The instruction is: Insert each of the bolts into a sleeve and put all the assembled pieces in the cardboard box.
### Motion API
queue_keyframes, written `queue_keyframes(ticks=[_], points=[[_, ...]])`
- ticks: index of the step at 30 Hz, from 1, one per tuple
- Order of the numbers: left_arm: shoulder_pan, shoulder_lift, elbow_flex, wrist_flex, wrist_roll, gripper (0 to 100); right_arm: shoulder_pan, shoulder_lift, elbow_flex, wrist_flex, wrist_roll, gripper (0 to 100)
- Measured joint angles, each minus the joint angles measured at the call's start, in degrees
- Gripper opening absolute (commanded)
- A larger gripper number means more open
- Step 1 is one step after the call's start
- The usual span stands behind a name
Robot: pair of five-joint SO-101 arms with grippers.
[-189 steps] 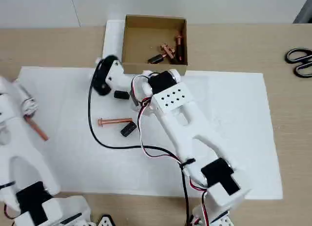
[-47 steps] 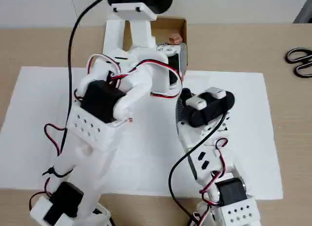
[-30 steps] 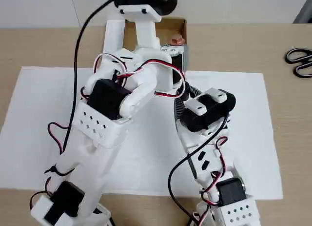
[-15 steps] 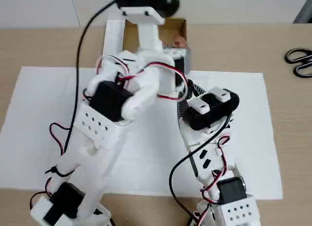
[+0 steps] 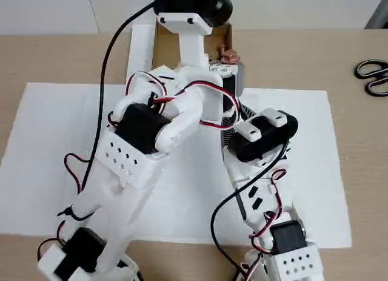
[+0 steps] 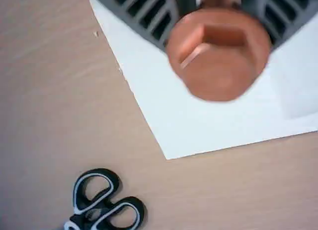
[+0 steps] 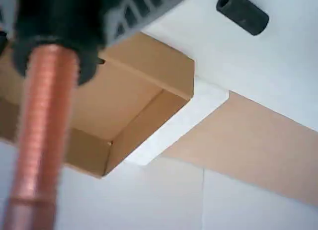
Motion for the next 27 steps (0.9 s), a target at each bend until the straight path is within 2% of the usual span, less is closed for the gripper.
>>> queue_keyframes(ticks=[12,27], points=[[-0.35,0.00,2.99,-0.44,0.00,1,-0.09,-0.09,0.09,0.00,0.00,0.2],[3.34,-1.05,8.62,0.18,-0.44,1,0.35,-0.09,0.18,0.00,0.18,0.2]])
